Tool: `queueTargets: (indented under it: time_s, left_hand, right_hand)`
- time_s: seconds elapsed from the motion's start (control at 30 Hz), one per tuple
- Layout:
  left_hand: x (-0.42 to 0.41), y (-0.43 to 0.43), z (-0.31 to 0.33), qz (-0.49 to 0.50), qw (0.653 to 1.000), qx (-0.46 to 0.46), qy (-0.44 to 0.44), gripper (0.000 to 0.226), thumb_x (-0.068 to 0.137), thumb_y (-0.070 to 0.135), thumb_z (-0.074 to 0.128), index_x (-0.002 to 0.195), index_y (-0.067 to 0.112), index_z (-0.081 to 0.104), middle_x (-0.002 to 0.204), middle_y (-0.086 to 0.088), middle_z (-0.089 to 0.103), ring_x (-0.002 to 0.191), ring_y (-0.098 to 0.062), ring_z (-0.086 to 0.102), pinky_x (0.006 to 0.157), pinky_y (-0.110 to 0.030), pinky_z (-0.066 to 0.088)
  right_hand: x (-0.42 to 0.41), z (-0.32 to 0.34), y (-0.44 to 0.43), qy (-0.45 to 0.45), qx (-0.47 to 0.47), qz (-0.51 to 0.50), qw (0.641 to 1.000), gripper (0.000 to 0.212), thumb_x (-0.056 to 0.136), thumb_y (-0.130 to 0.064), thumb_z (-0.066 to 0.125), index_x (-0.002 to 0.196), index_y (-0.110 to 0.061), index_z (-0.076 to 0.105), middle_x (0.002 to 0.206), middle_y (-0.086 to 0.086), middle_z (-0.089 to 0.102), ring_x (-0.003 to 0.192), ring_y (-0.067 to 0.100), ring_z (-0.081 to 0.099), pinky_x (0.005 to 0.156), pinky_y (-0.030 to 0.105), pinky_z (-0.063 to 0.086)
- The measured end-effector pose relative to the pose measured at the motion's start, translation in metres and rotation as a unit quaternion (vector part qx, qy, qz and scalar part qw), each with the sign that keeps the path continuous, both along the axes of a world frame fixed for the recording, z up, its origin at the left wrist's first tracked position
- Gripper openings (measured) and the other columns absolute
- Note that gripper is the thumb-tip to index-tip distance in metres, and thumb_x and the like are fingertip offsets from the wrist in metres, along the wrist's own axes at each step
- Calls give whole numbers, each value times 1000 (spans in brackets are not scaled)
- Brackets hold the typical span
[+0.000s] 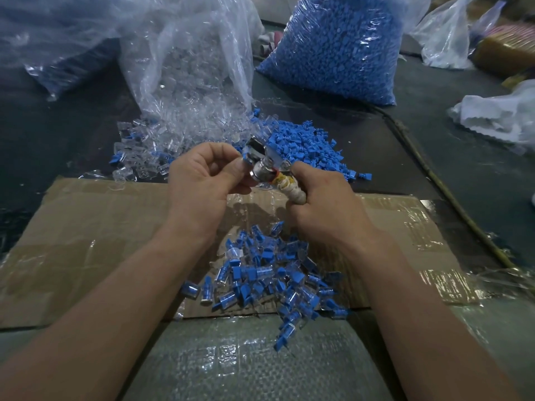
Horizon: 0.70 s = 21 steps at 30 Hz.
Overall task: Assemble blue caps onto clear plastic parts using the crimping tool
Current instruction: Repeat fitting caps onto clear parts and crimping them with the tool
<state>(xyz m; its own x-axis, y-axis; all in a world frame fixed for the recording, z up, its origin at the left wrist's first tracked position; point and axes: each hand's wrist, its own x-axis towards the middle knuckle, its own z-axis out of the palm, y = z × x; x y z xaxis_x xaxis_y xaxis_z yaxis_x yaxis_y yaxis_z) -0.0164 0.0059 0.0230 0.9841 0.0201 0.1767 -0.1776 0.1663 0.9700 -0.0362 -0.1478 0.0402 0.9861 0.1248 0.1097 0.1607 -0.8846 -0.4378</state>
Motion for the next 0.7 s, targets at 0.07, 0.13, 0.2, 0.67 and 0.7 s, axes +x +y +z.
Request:
queueTargets:
  time_s: [0.07, 0.13, 0.2, 0.67, 0.7]
  left_hand:
    - [0, 1, 0, -3, 1000, -1, 4, 16, 81, -2, 60, 74, 13, 58, 59, 5, 66, 57, -8, 63, 54, -16, 50]
    - [0, 0, 1, -8, 1000, -8, 10, 15, 81, -2, 60, 74, 12, 59, 59, 5, 66, 57, -8, 63, 54, -17, 51]
    - [-1, -1, 2, -13, 1000, -14, 19, 15, 81, -1, 60, 74, 12, 59, 60, 4, 67, 58, -9, 64, 54, -17, 51]
    - [1, 16, 11, -159, 982, 63, 78, 9, 57, 22, 68, 66, 22, 71, 61, 0, 67, 47, -7, 56, 41, -16, 40]
    - [1, 15, 11, -170, 978, 80, 88, 10, 56, 23, 69, 66, 23, 71, 60, 0, 67, 45, -7, 56, 41, -16, 39]
  right_hand:
    - [0, -1, 0, -8, -7, -3, 1000, 15, 77, -14, 56, 78, -21, 43, 67, -11, 46, 63, 4, 41, 50, 22, 24]
    - [2, -3, 0, -15, -9, -6, 1000, 16, 76, -15, 57, 80, -22, 43, 69, -13, 43, 64, 1, 39, 51, 21, 24]
    - [2, -4, -2, -16, 4, -5, 1000, 19, 75, -15, 59, 83, -23, 43, 72, -14, 42, 65, 3, 38, 54, 20, 26]
    - [8, 0, -20, 61, 10, -73, 995, 43, 65, -40, 79, 99, -23, 60, 89, -8, 58, 82, 12, 54, 74, 32, 45]
    - [8, 0, -20, 67, 9, -74, 995, 46, 63, -41, 79, 102, -24, 60, 88, -10, 57, 82, 9, 53, 72, 30, 43]
